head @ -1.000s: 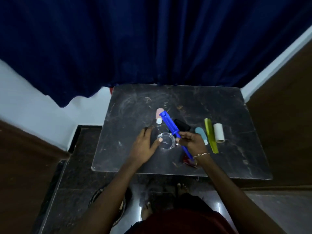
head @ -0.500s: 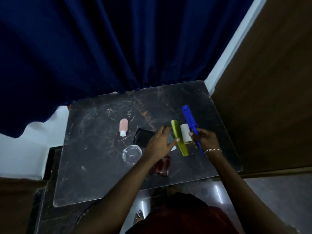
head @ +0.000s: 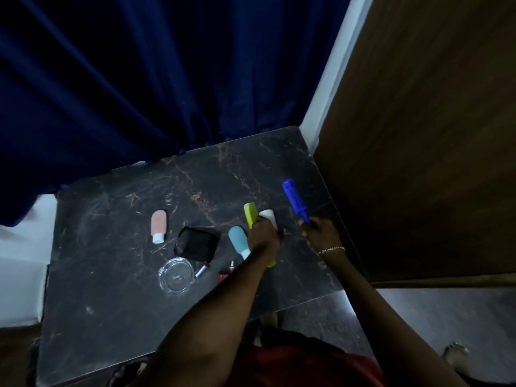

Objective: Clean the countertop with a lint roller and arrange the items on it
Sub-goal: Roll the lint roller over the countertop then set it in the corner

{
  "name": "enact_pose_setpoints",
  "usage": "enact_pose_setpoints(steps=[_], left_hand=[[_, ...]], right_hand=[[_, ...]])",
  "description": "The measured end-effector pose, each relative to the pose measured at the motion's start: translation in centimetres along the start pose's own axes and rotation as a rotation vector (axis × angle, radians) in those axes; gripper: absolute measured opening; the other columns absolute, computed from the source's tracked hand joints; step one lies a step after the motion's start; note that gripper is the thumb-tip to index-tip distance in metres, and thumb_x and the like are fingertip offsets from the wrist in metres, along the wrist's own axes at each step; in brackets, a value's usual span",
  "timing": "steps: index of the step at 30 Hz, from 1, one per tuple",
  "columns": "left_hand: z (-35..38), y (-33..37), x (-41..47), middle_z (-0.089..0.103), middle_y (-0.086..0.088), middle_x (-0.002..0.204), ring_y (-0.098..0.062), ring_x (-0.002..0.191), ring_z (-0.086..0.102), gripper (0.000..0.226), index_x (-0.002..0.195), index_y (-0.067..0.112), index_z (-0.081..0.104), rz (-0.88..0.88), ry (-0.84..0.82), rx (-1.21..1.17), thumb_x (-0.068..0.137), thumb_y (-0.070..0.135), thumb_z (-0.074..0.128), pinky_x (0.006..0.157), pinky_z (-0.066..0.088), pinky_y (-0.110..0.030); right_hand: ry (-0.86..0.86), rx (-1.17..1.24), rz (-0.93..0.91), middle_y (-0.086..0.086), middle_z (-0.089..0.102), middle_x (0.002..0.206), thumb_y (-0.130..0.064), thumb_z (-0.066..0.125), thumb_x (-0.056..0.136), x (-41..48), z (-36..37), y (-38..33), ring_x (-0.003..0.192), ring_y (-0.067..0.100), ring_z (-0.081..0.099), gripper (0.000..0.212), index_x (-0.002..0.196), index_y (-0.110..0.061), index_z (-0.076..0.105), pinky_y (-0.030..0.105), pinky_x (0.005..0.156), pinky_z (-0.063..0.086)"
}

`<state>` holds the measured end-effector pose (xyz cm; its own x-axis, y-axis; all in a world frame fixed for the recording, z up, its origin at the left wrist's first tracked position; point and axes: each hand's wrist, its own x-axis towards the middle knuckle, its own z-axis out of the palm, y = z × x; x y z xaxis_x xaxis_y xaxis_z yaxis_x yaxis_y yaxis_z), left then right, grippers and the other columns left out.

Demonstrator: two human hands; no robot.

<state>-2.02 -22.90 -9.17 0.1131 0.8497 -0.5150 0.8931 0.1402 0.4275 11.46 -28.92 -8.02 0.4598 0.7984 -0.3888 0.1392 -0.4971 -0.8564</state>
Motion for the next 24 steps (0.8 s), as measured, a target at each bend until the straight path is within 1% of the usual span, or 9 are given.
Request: enact_pose_setpoints(steps=[2,5,7,9,12,15,18,22,24], left_hand=[[0.7,0.5,0.2,0.061,-0.019,0.135,-0.038,0.126,0.061,0.039,0.137,0.001,0.046,-0.044,0.027,-0.020,0.106,0.025,0.045,0.101,0.049,-0.045],[1.2,0.8,0.6,0.062,-0.020,0.134,-0.038,0.124,0.062,0.035,0.135,0.002,0.047,-0.063,0.039,-0.113,0.106,0.020,0.038,0.102,0.049,-0.045],[1.1,1.0,0.8,0.062,-0.020,0.134,-0.039,0.124,0.061,0.036,0.133,0.003,0.048,-0.050,0.026,-0.163,0.103,0.022,0.043,0.102,0.048,-0.045],[0.7,1.3,0.7,0.062,-0.019,0.133,-0.038,0.123,0.061,0.047,0.137,0.003,0.047,0.002,0.008,-0.160,0.099,0.030,0.054,0.099,0.049,-0.045],[-0.2,1.6,0.4,0.063,-0.018,0.129,-0.039,0.118,0.062,0.060,0.136,0.007,0.046,0.098,0.048,-0.201,0.091,0.041,0.067,0.090,0.050,-0.043],[-1.7,1.1,0.1,0.064,-0.015,0.126,-0.037,0.115,0.063,0.054,0.132,0.009,0.051,0.164,0.119,-0.262,0.089,0.036,0.071,0.089,0.052,-0.042],[-3.8,-0.2,-0.5,0.063,-0.012,0.125,-0.033,0.111,0.064,0.052,0.130,0.011,0.057,0.230,0.204,-0.295,0.085,0.027,0.078,0.086,0.048,-0.035],[-7.1,-2.0,-1.2,0.061,-0.004,0.123,-0.023,0.106,0.063,0.053,0.130,0.016,0.061,0.358,0.275,-0.265,0.081,0.018,0.081,0.082,0.044,-0.024],[-8.5,-2.6,-1.7,0.058,-0.002,0.122,-0.020,0.105,0.062,0.052,0.130,0.018,0.061,0.406,0.302,-0.247,0.081,0.015,0.080,0.083,0.046,-0.026]], right_hand=[[0.000,-0.034,0.005,-0.002,0.053,0.052,-0.021,0.065,0.092,0.0,-0.6,0.8,0.044,0.006,0.045,0.024,0.068,-0.020,0.062,0.022,0.049,0.036],[-0.002,-0.034,0.018,-0.004,0.054,0.052,-0.023,0.066,0.091,-0.1,-1.3,1.7,0.047,0.009,0.046,0.024,0.067,-0.023,0.063,0.023,0.050,0.036],[-0.008,-0.013,0.042,0.000,0.054,0.053,-0.022,0.065,0.091,-0.1,-1.8,1.7,0.047,0.013,0.046,0.024,0.068,-0.021,0.063,0.025,0.051,0.035],[-0.024,0.035,0.064,0.006,0.051,0.054,-0.021,0.064,0.093,-0.3,-2.3,1.3,0.044,0.016,0.044,0.023,0.070,-0.017,0.062,0.025,0.049,0.034],[-0.023,0.152,0.074,0.005,0.045,0.052,-0.020,0.061,0.096,-1.0,-3.3,0.4,0.034,0.008,0.038,0.022,0.076,-0.010,0.061,0.017,0.039,0.030],[-0.039,0.211,0.078,0.002,0.047,0.060,-0.017,0.055,0.099,-1.5,-4.5,-0.7,0.032,0.002,0.038,0.013,0.098,-0.010,0.066,0.013,0.032,0.028],[-0.110,0.137,0.053,0.001,0.053,0.071,-0.013,0.050,0.101,-1.7,-5.5,-1.7,0.044,0.008,0.040,0.020,0.114,-0.017,0.065,0.015,0.035,0.029],[-0.169,0.075,-0.042,0.003,0.060,0.072,-0.008,0.054,0.098,-1.8,-6.0,-3.0,0.047,0.012,0.043,0.020,0.115,-0.010,0.065,0.016,0.035,0.033],[-0.226,0.062,-0.083,0.003,0.060,0.070,-0.007,0.055,0.097,-1.7,-5.8,-3.7,0.042,0.008,0.044,0.019,0.112,-0.007,0.067,0.016,0.034,0.033]])
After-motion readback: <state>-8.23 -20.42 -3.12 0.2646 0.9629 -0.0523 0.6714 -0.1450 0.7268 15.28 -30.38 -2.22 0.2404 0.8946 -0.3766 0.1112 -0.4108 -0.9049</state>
